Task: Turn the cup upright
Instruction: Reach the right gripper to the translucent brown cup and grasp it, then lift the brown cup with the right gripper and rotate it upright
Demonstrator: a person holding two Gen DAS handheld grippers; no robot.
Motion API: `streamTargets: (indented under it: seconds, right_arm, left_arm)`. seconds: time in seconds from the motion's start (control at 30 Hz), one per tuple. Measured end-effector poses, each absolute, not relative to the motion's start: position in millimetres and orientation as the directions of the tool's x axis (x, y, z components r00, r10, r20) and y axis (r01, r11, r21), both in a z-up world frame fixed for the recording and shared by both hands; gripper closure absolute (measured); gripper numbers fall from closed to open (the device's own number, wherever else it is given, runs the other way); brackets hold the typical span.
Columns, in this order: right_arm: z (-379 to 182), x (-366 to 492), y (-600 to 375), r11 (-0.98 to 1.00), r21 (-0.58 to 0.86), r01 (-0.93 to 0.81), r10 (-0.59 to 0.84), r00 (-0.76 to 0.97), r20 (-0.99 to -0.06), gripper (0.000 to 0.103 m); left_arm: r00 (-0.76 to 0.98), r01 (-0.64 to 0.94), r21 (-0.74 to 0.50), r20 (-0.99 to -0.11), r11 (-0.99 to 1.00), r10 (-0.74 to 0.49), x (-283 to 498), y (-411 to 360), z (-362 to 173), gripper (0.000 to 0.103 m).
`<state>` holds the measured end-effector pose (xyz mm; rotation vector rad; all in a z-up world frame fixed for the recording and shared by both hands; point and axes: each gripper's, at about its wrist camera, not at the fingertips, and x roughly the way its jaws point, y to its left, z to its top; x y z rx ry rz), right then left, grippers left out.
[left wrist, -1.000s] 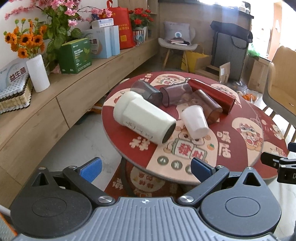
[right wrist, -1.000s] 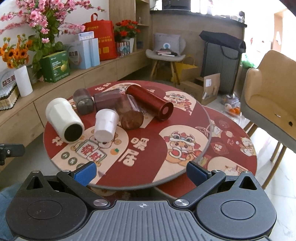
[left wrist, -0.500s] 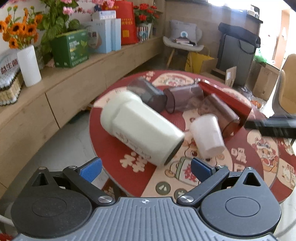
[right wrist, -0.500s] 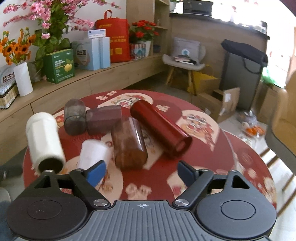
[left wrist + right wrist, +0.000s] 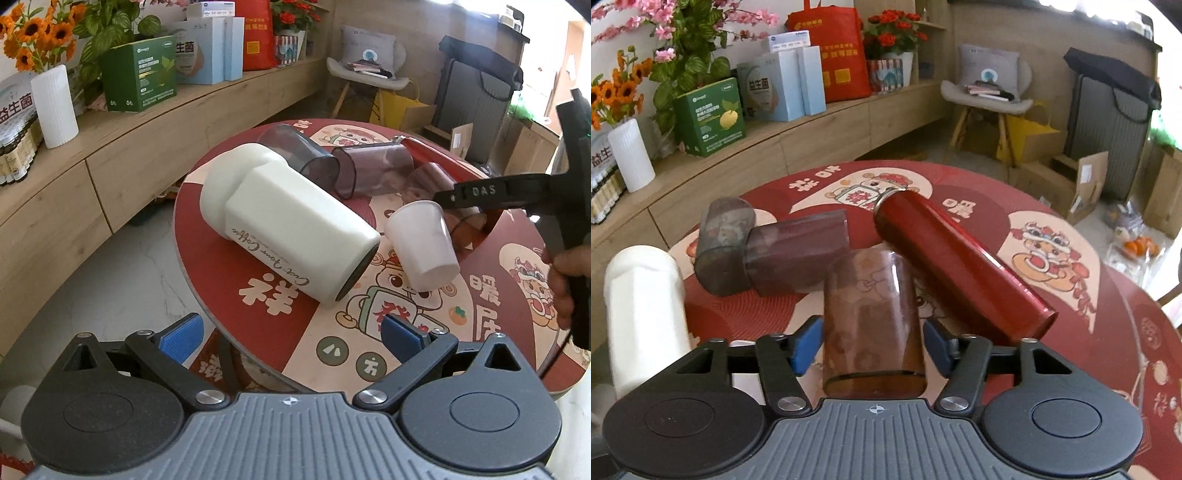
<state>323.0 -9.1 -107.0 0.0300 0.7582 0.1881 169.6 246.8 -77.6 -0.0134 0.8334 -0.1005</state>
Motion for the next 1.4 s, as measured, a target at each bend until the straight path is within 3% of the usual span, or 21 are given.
streamTargets:
  seconds: [1.07, 1.23, 1.4]
  right_arm:
    - [-102.9, 170.7, -29.3, 0.971, 0.238, -0.026, 0.188, 0.699, -0.690, 0.047]
    - [-101.3, 165.9, -39.1, 0.964, 0.268, -0.005, 0.188, 0.724, -0.664, 0.038]
    - [-87.5, 151.7, -49.6, 0.966, 0.260, -0.001, 0.167, 0.769, -0.617, 0.036]
  left_arm:
    - [0.628, 0.065, -0.092, -0.770, 0.994, -0.113, 140.5, 245.7, -66.2, 0.000]
    - [0.628, 0.060, -0.093, -0.771, 0.994, -0.110, 139.0, 244.7, -64.6, 0.000]
    - [0.614, 0.063, -0.095, -0.781, 0.994, -0.113, 141.0, 238.2, -64.8, 0.000]
